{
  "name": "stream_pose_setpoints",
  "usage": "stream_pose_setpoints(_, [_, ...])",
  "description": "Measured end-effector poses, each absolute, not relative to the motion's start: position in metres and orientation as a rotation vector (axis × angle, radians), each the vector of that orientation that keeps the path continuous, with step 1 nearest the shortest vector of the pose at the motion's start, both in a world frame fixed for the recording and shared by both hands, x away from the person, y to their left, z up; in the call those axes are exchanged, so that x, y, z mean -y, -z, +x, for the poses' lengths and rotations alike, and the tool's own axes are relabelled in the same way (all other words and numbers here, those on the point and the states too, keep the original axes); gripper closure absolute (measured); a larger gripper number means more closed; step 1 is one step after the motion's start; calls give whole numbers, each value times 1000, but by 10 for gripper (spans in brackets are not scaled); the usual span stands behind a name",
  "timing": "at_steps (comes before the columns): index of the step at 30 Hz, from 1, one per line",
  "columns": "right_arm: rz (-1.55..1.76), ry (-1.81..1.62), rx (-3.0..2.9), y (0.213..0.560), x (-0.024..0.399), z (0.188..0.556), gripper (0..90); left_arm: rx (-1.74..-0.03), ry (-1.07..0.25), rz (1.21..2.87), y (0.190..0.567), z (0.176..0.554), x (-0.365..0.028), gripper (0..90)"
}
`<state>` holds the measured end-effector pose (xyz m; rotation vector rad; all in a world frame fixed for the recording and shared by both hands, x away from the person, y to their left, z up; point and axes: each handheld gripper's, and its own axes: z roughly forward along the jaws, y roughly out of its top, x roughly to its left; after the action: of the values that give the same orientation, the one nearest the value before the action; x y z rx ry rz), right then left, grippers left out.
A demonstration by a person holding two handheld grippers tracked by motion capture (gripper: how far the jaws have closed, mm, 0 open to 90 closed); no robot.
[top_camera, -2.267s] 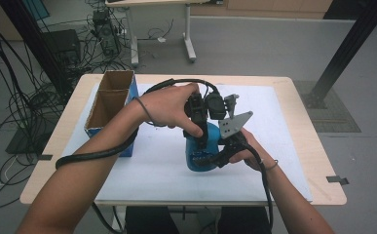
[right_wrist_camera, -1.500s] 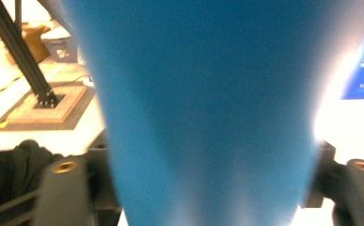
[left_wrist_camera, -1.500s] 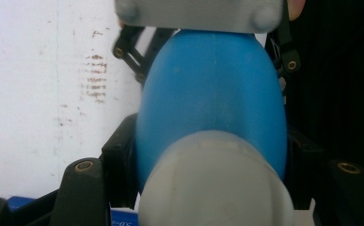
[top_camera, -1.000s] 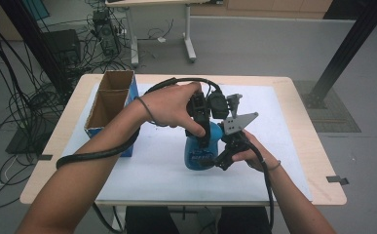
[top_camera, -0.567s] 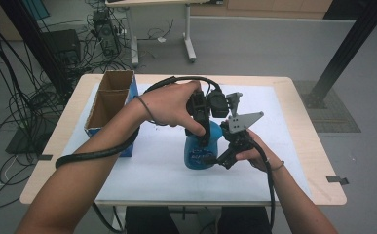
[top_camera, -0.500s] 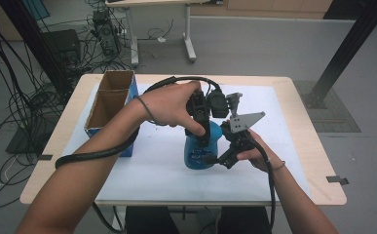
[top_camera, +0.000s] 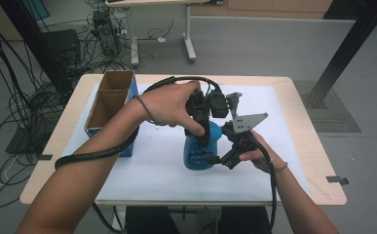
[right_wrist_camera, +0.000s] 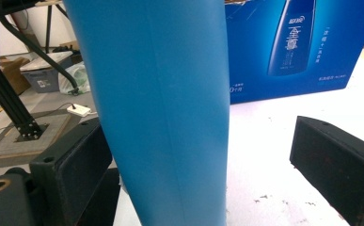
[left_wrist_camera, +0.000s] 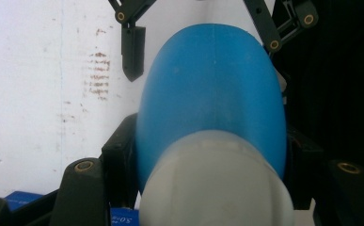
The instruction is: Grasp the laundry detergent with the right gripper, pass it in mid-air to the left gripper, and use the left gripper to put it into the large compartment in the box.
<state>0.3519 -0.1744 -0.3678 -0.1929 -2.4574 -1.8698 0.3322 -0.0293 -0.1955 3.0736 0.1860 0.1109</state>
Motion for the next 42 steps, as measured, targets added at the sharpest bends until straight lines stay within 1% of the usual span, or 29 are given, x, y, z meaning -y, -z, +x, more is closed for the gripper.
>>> stream_pose_setpoints(23, [-201,1882,2455,366,177,352,64,-190,-118,3058,187,334,28,375])
stream_pose_setpoints(32, [-219,1895,2464,364,188,350,64,-234,-123,3063,177,336,25,375])
stream_pose_setpoints(42, [-264,1915,2475,363,210,349,64,-268,-124,3055,171,337,20,375])
